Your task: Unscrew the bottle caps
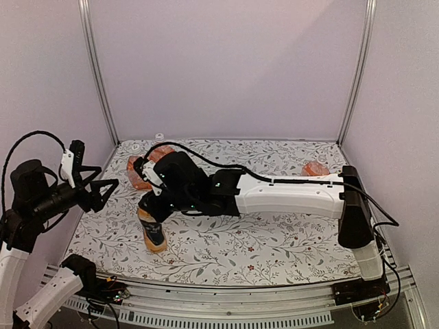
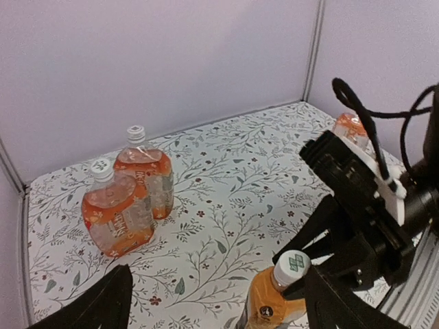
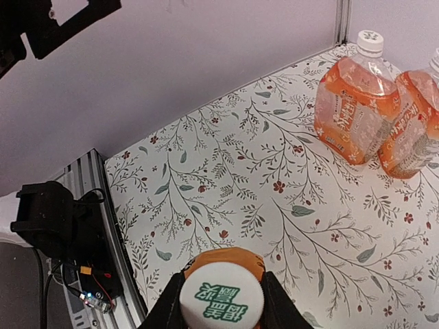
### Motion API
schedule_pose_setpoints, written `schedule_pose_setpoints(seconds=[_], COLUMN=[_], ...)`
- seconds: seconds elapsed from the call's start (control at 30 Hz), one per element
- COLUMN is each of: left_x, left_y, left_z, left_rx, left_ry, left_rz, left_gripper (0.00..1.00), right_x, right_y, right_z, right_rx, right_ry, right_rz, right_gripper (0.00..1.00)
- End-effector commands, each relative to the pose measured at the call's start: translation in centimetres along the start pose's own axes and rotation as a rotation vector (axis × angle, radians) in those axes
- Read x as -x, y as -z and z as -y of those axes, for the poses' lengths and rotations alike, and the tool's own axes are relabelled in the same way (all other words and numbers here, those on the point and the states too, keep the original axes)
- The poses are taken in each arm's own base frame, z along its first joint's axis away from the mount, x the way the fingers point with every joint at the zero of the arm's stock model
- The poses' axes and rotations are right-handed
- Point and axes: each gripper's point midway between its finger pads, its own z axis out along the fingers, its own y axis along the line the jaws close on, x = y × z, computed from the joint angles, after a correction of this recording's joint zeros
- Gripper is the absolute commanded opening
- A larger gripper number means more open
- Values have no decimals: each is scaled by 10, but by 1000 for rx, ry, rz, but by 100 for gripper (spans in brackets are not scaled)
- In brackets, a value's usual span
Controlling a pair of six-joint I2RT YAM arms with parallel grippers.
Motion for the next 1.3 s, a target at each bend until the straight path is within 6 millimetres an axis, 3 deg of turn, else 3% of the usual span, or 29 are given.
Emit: schedule_pose_setpoints(seconds=[0.0,0.07,0.17,0.23,0.33,0.57,0.67,0.9,0.93,1.0,1.1,1.27], left_x=[-16,-25,-30,-31,-26,-4,6,17,19,20,20,21], left_y=[14,15,17,18,4,-20,-24,-17,-16,-17,-22,-30], left_z=[67,73,86,95,94,102,104,113,113,108,96,70], left_rx=[-412,-459,-545,-607,-598,-587,-581,-626,-621,-589,-510,-372], left_ry=[-252,-318,-416,-474,-516,-477,-460,-423,-424,-440,-496,-690], left_rz=[-85,-138,-203,-238,-283,-261,-226,-193,-188,-183,-186,-177], left_gripper=[88,91,98,99,99,96,86,51,49,48,44,43], right_x=[75,98,118,124,133,147,148,143,141,136,131,121], right_y=[80,111,136,143,152,165,168,166,165,164,169,188], right_z=[7,1,-3,-12,-23,-36,-38,-33,-31,-27,-17,3], right_rx=[101,144,175,233,276,328,337,318,310,294,267,162], right_ry=[-151,-171,-203,-217,-226,-229,-235,-246,-249,-258,-273,-274], right_rz=[195,284,353,378,417,477,483,482,479,467,454,398], right_gripper=[0,0,0,0,0,0,0,0,4,32,63,78])
